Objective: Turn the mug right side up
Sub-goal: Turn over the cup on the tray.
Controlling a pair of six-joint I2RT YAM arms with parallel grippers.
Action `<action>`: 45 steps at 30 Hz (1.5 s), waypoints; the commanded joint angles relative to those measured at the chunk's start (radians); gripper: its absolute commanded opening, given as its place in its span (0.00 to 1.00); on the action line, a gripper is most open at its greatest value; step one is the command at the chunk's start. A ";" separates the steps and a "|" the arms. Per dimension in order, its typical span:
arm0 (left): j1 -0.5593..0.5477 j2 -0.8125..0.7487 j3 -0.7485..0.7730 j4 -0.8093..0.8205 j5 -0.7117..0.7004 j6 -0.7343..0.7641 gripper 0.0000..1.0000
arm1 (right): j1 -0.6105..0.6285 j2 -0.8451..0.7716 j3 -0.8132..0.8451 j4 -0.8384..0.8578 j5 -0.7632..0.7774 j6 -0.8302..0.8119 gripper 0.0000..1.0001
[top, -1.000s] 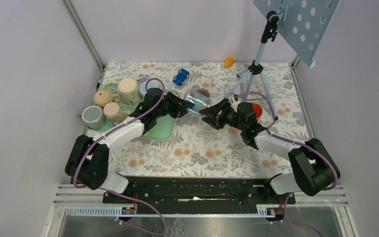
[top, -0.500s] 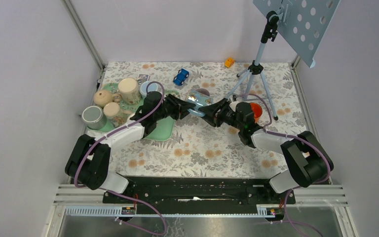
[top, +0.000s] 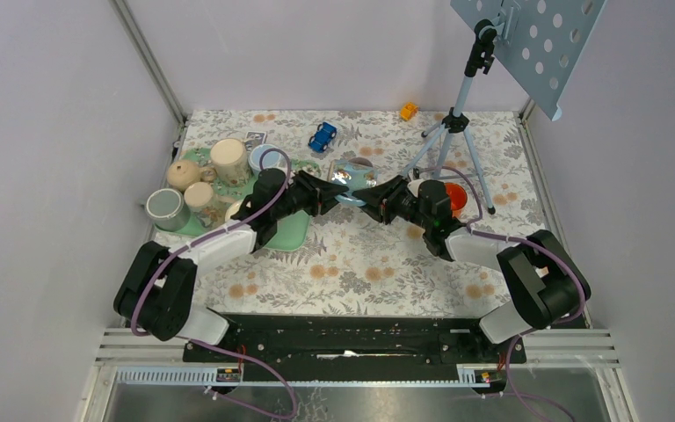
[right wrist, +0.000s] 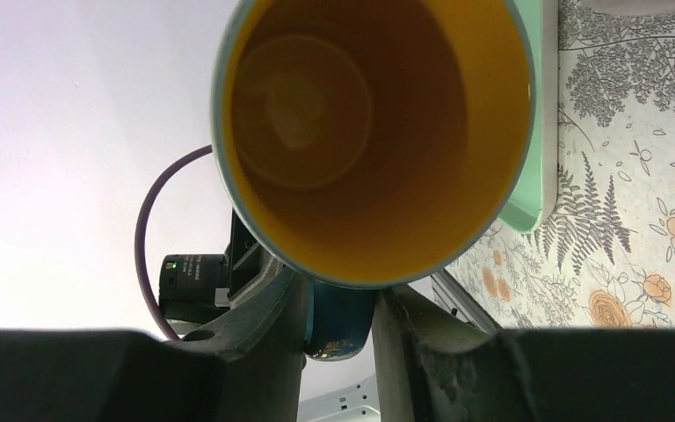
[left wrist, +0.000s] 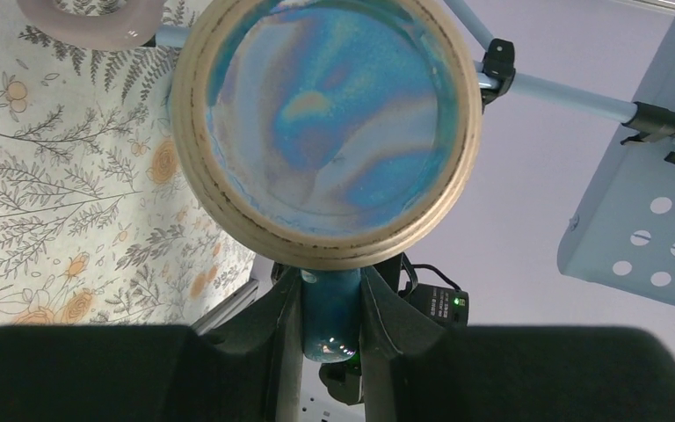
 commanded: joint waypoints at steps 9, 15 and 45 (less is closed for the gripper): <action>-0.048 -0.050 -0.063 0.230 0.067 -0.023 0.00 | 0.010 -0.025 0.084 0.125 -0.034 -0.001 0.19; -0.053 -0.046 -0.091 0.243 0.066 -0.006 0.00 | 0.010 -0.064 0.101 0.065 -0.039 -0.066 0.01; -0.095 0.028 -0.083 0.139 0.056 0.140 0.39 | 0.060 -0.161 0.459 -0.801 0.018 -0.804 0.00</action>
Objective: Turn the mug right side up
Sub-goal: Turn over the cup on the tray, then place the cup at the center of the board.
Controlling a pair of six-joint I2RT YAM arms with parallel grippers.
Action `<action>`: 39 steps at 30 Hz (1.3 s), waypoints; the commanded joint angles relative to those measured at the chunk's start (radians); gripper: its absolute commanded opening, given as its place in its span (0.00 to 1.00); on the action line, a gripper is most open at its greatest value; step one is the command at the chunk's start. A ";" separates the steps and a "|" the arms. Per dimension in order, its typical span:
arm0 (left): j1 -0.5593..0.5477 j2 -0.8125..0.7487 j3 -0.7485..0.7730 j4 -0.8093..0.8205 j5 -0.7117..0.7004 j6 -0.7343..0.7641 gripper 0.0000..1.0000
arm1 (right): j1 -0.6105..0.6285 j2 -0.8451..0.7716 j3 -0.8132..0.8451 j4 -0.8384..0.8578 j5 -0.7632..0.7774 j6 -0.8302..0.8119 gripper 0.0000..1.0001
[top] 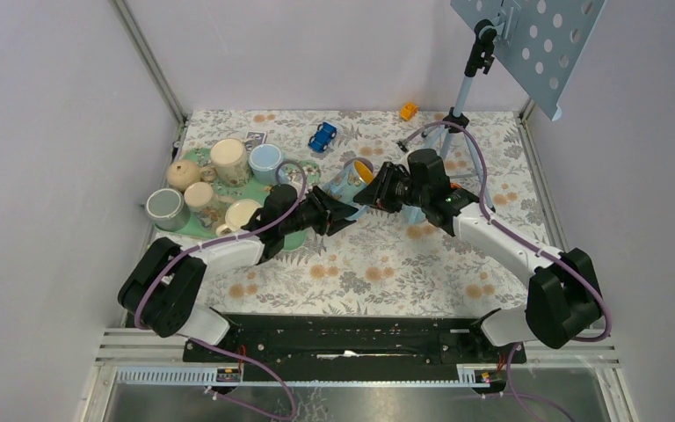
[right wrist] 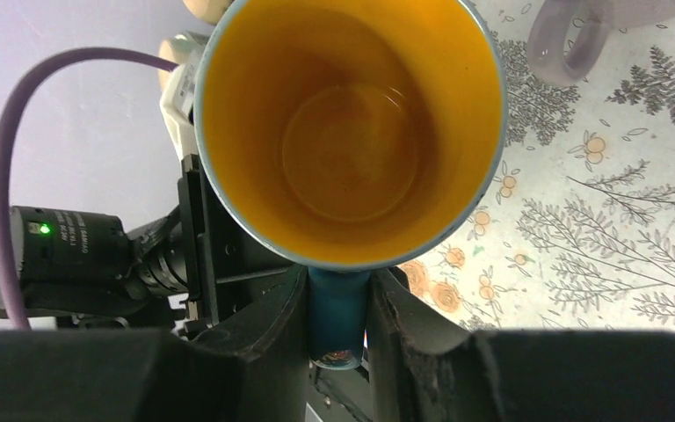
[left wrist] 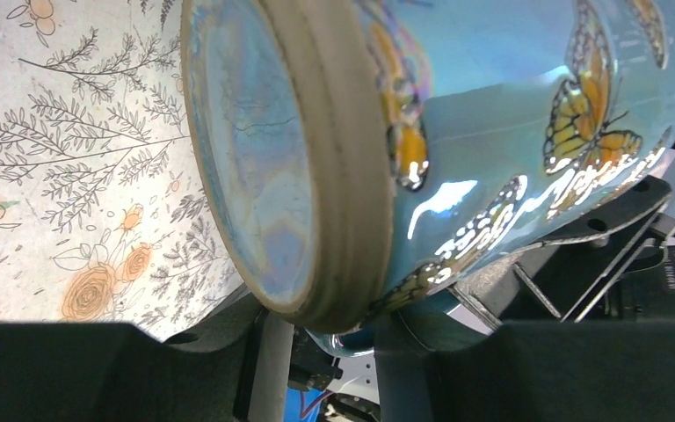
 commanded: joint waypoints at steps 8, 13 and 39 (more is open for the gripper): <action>-0.009 -0.020 0.044 -0.071 0.022 0.137 0.43 | 0.061 -0.051 0.142 -0.144 0.070 -0.258 0.00; -0.010 -0.032 0.064 -0.155 0.018 0.193 0.45 | 0.075 -0.060 0.156 -0.189 0.119 -0.331 0.00; -0.030 -0.231 0.098 -0.483 -0.122 0.438 0.74 | 0.141 -0.115 0.056 -0.163 0.265 -0.511 0.00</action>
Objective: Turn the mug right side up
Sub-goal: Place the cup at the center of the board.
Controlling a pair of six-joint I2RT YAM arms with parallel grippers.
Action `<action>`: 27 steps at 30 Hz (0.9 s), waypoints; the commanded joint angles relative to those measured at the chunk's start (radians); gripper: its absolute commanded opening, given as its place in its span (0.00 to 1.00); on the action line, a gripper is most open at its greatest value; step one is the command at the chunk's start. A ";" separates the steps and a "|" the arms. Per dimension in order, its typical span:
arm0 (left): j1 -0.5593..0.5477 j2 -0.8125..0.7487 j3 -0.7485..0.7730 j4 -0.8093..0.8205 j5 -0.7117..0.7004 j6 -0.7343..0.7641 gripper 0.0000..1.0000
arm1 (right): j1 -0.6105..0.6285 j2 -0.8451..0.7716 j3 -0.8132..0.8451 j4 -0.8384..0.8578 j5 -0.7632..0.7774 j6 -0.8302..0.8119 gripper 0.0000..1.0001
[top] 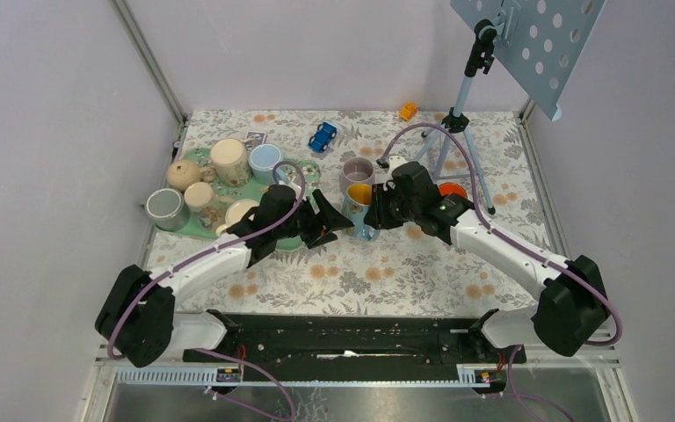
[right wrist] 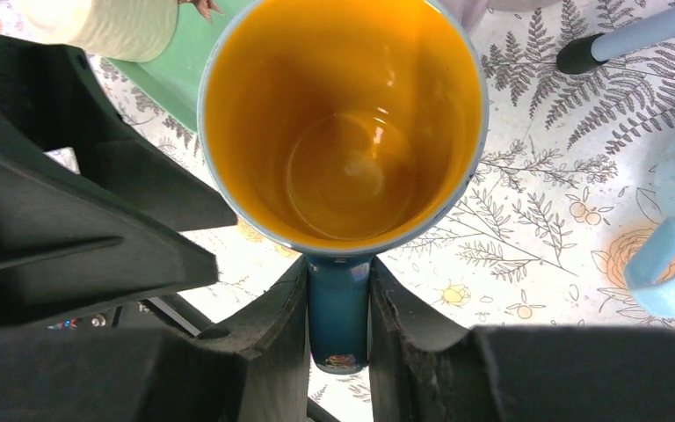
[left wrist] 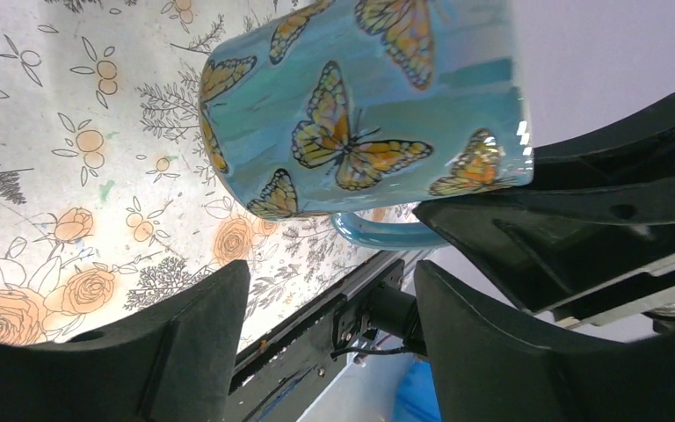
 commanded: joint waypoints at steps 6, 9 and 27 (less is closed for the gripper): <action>-0.003 -0.072 0.054 -0.064 -0.077 0.085 0.84 | 0.029 -0.082 -0.015 0.143 0.068 -0.063 0.00; -0.004 -0.083 0.055 -0.072 -0.082 0.095 0.92 | 0.037 -0.084 -0.035 0.145 0.099 -0.077 0.00; 0.026 -0.161 0.094 -0.174 -0.125 0.161 0.99 | 0.091 -0.086 -0.138 0.230 0.320 -0.115 0.00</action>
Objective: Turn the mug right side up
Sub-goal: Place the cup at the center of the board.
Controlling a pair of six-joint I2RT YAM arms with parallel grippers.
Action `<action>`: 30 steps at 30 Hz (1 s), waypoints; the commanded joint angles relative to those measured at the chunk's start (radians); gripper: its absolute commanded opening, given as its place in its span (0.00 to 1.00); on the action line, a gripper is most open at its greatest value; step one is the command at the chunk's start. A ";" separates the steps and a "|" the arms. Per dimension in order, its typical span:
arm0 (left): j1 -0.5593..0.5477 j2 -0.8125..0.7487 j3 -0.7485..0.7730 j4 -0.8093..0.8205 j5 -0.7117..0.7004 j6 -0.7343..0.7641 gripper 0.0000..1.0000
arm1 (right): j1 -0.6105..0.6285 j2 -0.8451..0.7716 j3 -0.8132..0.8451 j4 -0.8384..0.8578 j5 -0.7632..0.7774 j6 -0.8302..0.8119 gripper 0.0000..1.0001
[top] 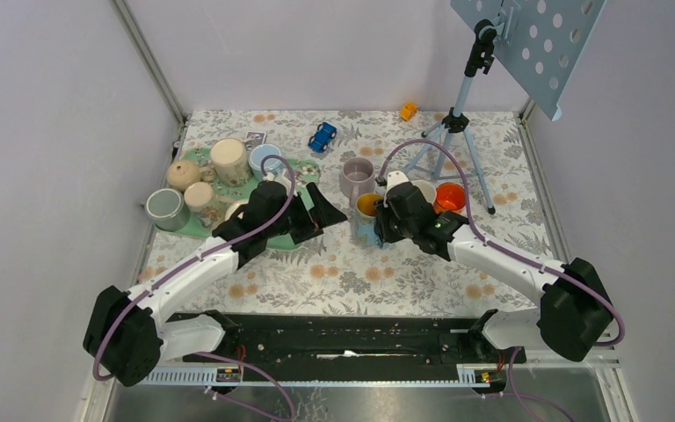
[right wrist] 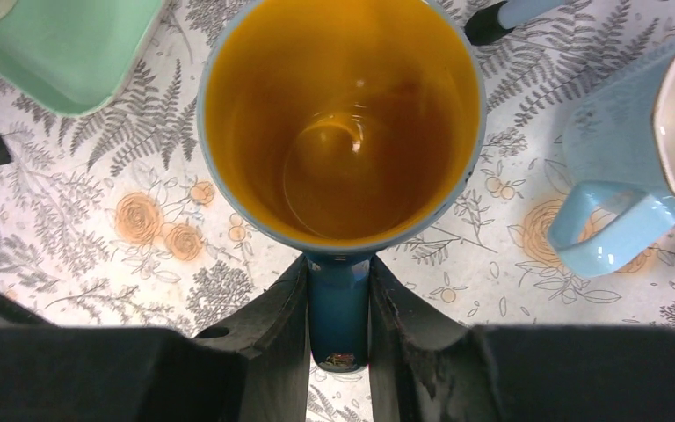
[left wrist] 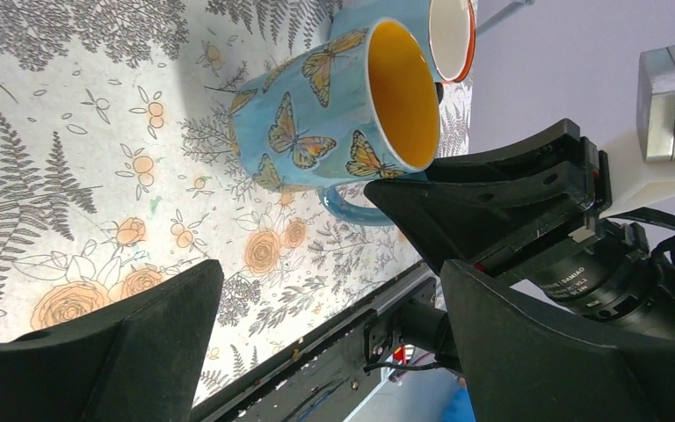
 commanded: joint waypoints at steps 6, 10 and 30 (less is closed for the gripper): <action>0.049 -0.058 0.044 -0.027 0.003 0.049 0.99 | 0.033 -0.015 -0.014 0.225 0.145 -0.029 0.00; 0.071 -0.062 0.047 -0.039 0.021 0.063 0.99 | 0.041 0.017 -0.022 0.280 0.155 -0.033 0.00; 0.153 -0.060 0.084 -0.083 0.075 0.103 0.99 | 0.055 0.227 0.039 0.408 0.166 -0.092 0.00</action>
